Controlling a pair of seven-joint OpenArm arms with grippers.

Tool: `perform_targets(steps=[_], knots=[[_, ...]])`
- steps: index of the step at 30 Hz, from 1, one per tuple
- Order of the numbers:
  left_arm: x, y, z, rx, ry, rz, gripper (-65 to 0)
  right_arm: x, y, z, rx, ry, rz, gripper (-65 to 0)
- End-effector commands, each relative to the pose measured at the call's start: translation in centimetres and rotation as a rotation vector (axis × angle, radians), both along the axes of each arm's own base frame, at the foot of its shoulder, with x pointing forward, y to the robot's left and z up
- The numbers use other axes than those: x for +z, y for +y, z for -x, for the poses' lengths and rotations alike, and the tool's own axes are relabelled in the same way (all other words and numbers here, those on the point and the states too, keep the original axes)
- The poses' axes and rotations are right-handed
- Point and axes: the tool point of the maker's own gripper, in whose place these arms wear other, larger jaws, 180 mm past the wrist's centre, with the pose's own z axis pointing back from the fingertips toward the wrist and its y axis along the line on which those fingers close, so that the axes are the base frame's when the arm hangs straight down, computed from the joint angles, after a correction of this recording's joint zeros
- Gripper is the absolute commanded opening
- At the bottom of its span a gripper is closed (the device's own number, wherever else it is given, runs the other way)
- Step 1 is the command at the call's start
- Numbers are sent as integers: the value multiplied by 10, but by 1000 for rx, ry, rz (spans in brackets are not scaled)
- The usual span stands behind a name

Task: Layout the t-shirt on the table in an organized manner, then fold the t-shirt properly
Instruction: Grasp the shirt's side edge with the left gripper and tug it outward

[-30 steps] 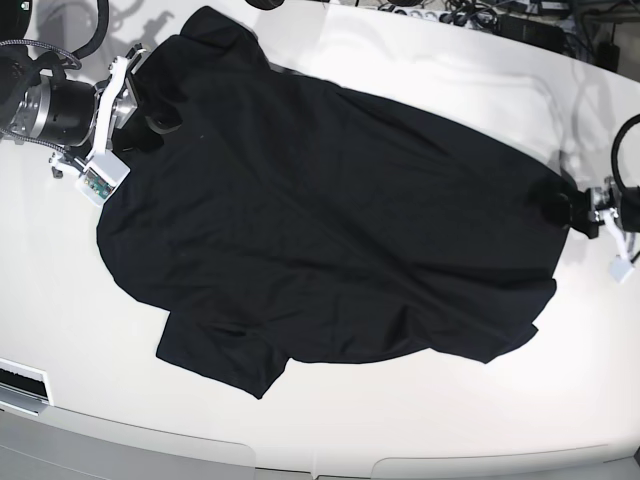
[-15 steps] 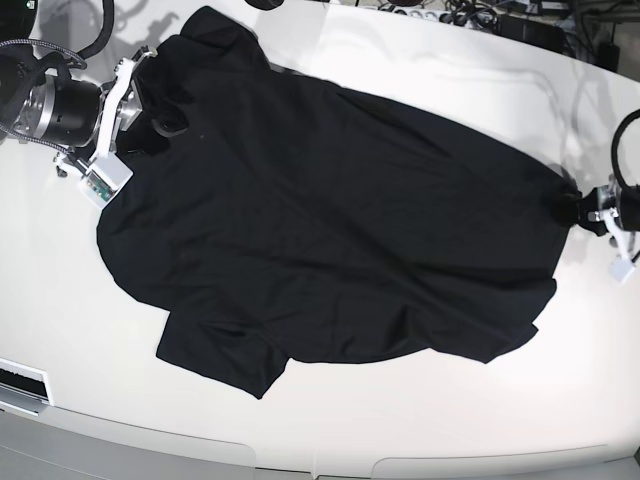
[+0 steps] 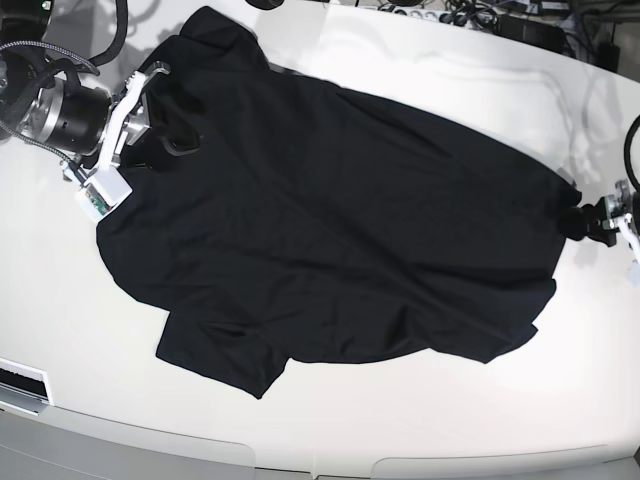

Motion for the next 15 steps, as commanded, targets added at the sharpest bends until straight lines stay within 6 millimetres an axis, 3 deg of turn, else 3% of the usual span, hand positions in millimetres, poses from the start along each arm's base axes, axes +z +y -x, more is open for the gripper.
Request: perform_targets(steps=[1,6,8,10,15], knots=[[12,3,-13,1,-50,-10,-307,10,2,-4,10,-37,-17,-421],[-8,-23,-10,-36,-20,7,-322,9,1,-4,9,-37,-17,-421],[-8,-25,-12,-31,-31,15,-445,9,1,-4,9,-36,-16,-421],[-8,-24,-13,-29,-33,13,-650,8,0,-4,9,-34,-10,-421],[4,-15,-17,-14,-53,13,-650,9,1,-4,8,-37,-13,-421]])
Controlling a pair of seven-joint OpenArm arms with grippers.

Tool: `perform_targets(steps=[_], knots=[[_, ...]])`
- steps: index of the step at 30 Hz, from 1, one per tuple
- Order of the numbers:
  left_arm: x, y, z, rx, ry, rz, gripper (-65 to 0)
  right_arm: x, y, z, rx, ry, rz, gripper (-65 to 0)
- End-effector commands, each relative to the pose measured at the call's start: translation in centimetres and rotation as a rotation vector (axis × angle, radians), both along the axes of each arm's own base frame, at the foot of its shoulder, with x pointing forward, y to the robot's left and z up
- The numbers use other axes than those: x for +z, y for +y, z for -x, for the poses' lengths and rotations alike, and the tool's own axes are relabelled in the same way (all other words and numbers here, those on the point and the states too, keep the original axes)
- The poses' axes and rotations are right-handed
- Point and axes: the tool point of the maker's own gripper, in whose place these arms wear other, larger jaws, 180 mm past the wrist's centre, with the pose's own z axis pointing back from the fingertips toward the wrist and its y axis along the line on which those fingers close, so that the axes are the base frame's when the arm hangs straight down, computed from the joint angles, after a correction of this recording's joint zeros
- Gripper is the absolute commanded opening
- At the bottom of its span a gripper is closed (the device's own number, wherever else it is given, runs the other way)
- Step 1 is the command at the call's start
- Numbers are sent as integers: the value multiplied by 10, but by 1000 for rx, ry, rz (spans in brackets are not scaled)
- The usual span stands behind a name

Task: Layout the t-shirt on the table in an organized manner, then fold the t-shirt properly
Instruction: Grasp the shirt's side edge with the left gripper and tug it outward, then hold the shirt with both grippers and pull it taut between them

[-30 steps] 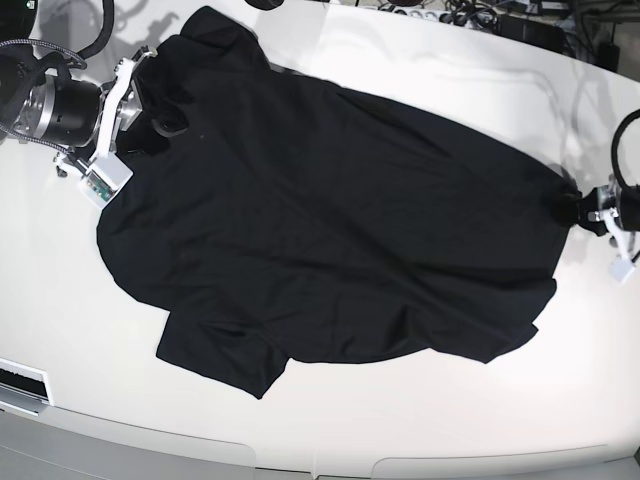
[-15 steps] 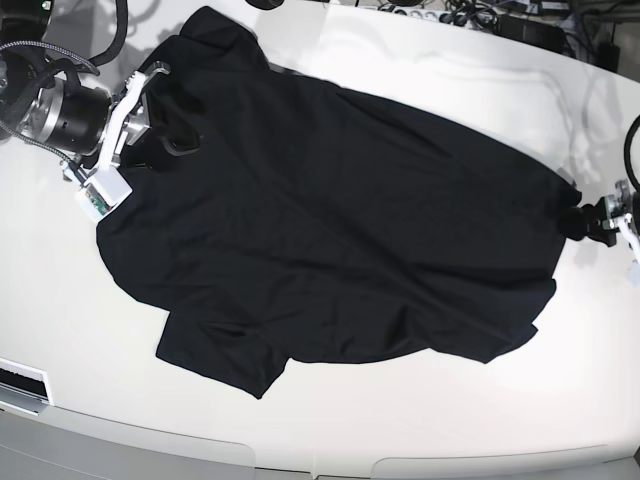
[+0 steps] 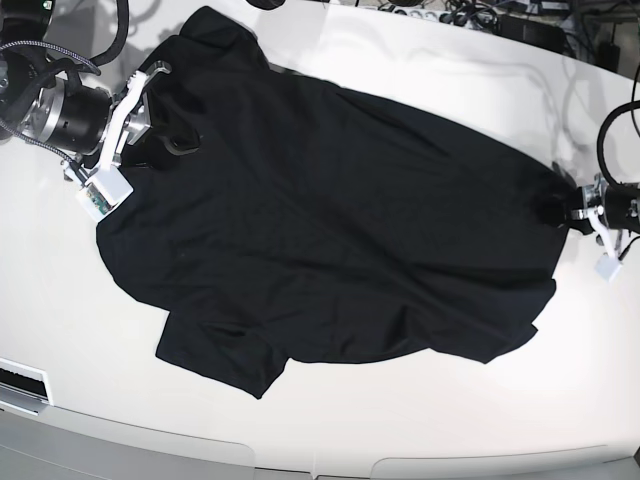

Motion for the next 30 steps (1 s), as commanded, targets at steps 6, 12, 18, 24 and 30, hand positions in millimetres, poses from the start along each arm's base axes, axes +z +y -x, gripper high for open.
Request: perform_targets(steps=[6,12,18,24,30], knots=[[45,24,-19,27,-85,23,-650,9,1,-4,8,-37,-14,-421],[24,14,-14,-16,-39,-30,-333,12,1,-8,9,-49,-18,-421],[-4,1,-5,-30,-15,-66,-338,12,1,-8,9,-48,-17,-421],[-13,-3,1,-40,2,-75,-383,11,1,-7,8,-47,-17,-421],[-7,-1,-6,-35,-15,-73,-650,12,1,-7,6,-46,-18,-421]])
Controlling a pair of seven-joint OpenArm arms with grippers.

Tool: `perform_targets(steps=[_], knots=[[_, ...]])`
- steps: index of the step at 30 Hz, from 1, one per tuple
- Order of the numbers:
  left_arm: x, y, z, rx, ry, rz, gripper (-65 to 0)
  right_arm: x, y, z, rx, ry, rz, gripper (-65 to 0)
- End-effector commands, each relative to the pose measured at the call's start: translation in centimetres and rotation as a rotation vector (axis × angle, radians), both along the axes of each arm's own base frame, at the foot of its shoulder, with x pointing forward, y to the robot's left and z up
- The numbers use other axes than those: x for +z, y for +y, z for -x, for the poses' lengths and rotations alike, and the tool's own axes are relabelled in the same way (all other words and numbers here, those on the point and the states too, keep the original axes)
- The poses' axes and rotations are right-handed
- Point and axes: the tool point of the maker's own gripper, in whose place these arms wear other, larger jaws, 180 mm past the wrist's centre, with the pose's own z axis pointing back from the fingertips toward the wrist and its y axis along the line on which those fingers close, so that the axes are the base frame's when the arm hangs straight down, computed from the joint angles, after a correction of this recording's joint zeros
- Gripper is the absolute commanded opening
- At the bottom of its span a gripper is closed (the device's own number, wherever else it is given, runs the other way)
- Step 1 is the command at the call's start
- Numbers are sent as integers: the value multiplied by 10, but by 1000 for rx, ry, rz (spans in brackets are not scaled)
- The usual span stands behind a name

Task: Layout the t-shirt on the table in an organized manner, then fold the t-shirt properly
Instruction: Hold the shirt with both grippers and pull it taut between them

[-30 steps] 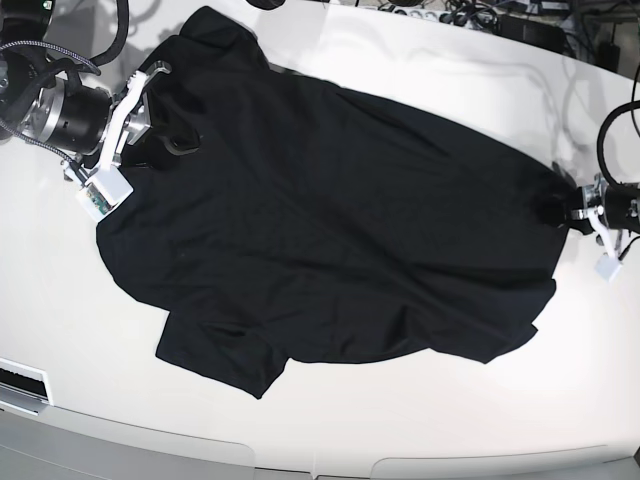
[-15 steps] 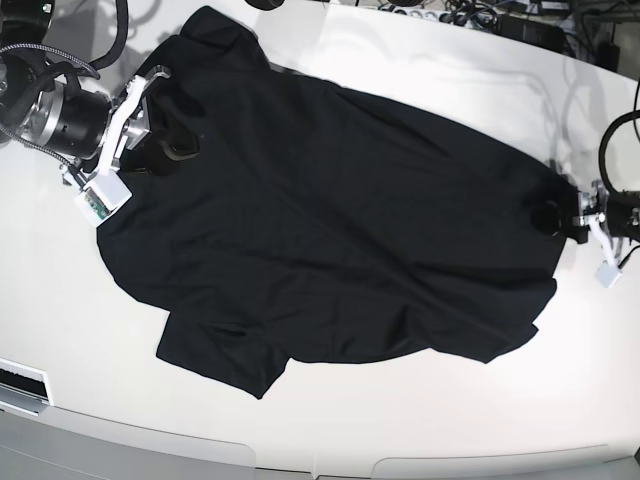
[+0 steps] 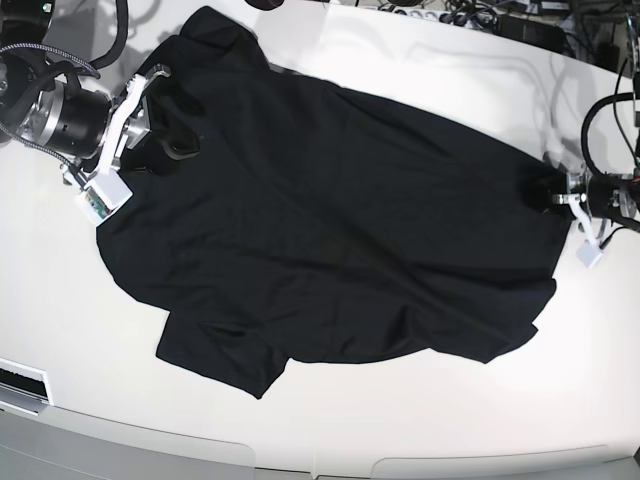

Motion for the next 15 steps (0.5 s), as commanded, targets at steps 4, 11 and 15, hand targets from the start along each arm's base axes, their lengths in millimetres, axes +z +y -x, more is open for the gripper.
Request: perform_targets(steps=[4,11,15], knots=[[48,18,-39,44,-136,31,-650,9,1,-4,8,-33,-16,-421],[62,28,-43,63,-160,41,-650,9,1,-4,10,-36,-16,-421],[43,23,-29,46,-110,23,-650,9,1,-4,10,-38,-16,-421]])
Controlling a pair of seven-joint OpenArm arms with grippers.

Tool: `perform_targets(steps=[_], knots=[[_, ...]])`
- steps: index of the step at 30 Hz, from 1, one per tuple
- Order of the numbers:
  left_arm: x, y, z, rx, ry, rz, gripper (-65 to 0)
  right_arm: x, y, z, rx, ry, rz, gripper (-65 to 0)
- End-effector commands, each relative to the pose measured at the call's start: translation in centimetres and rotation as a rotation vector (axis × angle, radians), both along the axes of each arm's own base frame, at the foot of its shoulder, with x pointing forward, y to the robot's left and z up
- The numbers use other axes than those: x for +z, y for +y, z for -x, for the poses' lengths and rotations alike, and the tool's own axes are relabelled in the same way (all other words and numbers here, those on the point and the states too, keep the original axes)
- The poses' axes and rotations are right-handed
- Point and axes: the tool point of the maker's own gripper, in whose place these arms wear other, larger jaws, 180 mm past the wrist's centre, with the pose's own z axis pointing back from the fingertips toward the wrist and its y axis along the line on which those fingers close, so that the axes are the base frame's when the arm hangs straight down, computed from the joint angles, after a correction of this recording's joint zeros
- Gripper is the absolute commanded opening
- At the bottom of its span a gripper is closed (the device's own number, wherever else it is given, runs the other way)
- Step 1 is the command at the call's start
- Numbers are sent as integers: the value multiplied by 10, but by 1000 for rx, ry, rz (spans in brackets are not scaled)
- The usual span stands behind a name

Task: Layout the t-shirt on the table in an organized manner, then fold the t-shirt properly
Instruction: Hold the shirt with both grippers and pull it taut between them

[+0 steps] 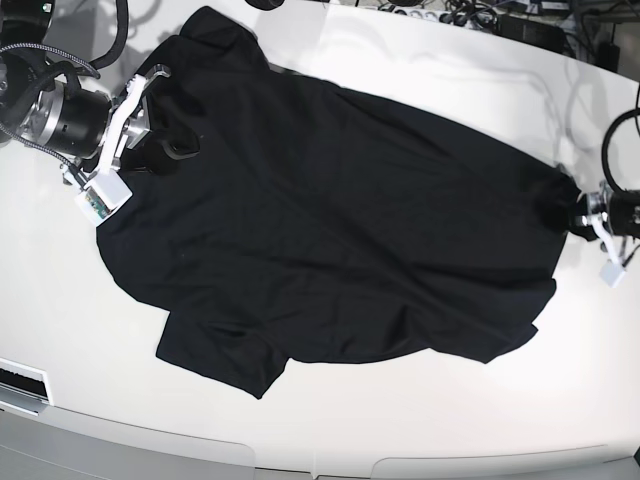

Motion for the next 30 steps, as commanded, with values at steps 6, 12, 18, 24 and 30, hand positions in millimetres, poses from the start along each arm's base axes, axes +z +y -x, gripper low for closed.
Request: perform_targets(steps=[6,12,18,24,30], knots=[[-17,-3,1,3,-38,-55,-337,9,1,-4,9,-37,-15,-421],[-34,-16,8,-16,-27,-70,-515,9,1,-4,10,-36,-14,-421],[-9,-5,-8,-8,-49,-48,-650,9,1,-4,10,-34,-11,-421],[19,13,-25,13,-96,-54,-650,9,1,-4,10,-35,-12,-421],[21,16,-25,16,-97,-60,-650,9,1,-4,10,-35,-12,-421]])
